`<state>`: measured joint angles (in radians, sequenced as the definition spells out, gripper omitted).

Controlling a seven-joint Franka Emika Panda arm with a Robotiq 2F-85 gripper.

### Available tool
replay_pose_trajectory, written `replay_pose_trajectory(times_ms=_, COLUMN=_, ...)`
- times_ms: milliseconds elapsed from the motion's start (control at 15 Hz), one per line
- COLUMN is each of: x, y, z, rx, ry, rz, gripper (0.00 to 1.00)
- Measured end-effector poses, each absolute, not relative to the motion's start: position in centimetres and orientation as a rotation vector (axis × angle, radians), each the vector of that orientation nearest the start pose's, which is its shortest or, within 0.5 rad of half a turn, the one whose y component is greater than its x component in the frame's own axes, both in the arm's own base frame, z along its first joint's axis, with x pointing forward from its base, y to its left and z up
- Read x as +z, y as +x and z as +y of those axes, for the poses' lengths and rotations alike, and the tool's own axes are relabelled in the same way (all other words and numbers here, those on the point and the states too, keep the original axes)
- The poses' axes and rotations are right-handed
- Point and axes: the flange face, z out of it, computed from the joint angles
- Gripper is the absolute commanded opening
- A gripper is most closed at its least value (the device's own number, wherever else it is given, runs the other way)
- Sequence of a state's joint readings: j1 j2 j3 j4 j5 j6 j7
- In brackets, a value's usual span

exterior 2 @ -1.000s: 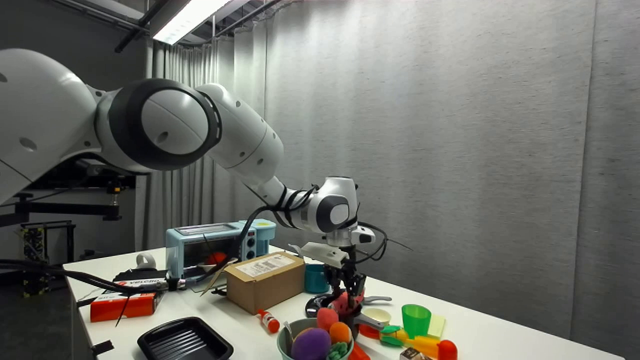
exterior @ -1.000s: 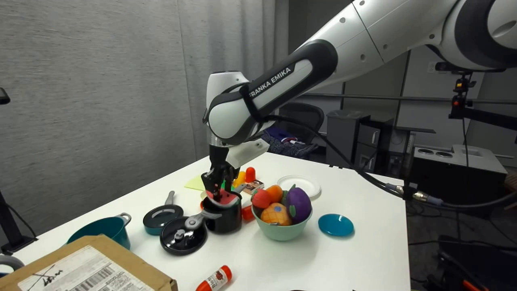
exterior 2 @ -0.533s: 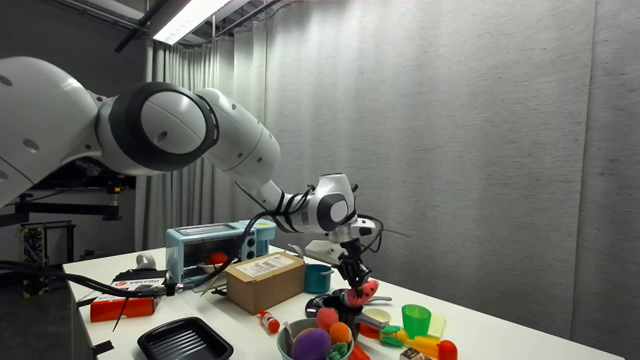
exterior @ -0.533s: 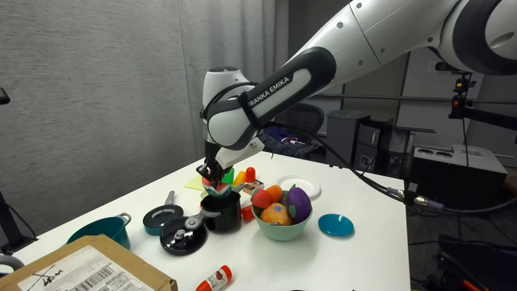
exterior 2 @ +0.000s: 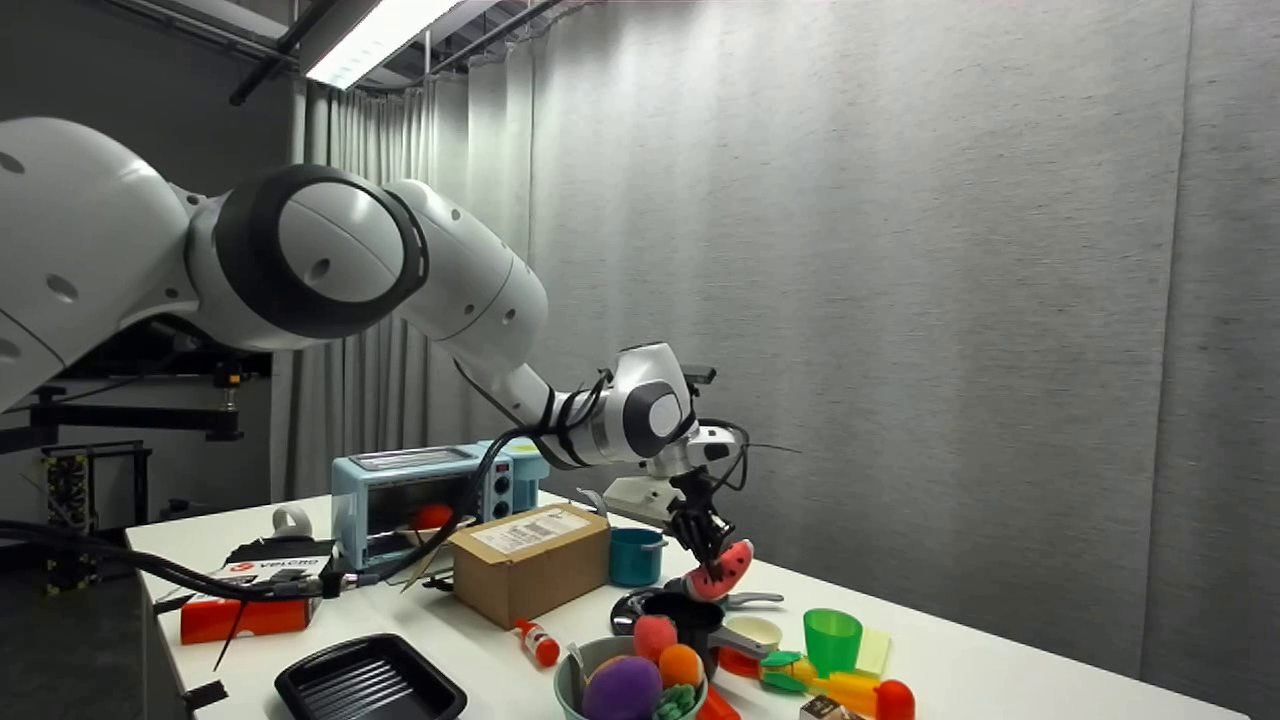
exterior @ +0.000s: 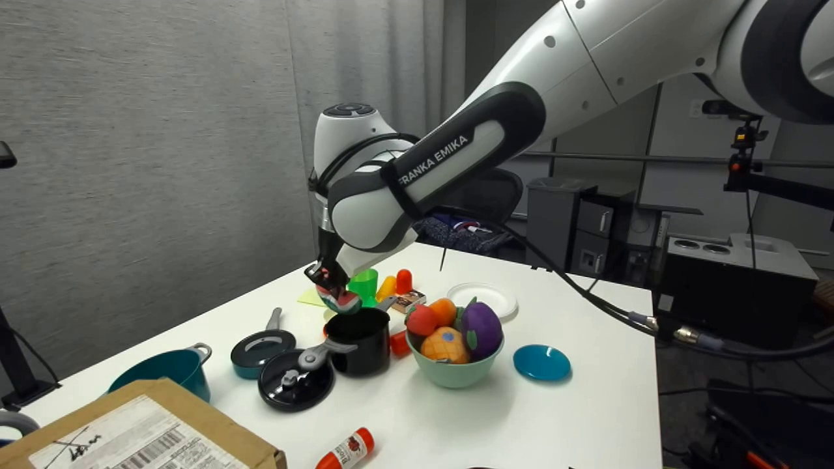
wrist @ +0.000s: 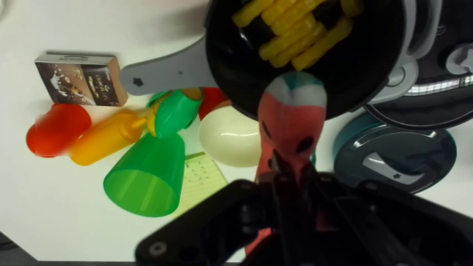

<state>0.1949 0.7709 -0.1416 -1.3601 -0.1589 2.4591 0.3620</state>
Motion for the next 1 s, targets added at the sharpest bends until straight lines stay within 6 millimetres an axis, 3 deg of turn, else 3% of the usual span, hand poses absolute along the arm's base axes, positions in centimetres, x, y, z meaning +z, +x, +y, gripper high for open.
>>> replay_pose_trajectory(times_ms=400, x=29.4, y=74.9, z=7.0, rx=-0.464, ry=-3.237, rz=0.203, gripper=0.02)
replay_pose_trajectory(times_ms=467, x=29.4, y=74.5, z=7.1, rx=-0.423, ry=-3.242, rz=0.177, gripper=0.32)
replay_pose_trajectory(times_ms=600, x=29.3, y=74.0, z=7.8, rx=-0.356, ry=-3.252, rz=0.109, gripper=0.40)
replay_pose_trajectory(times_ms=1000, x=28.8, y=73.4, z=9.2, rx=-0.257, ry=-3.260, rz=0.051, gripper=0.87)
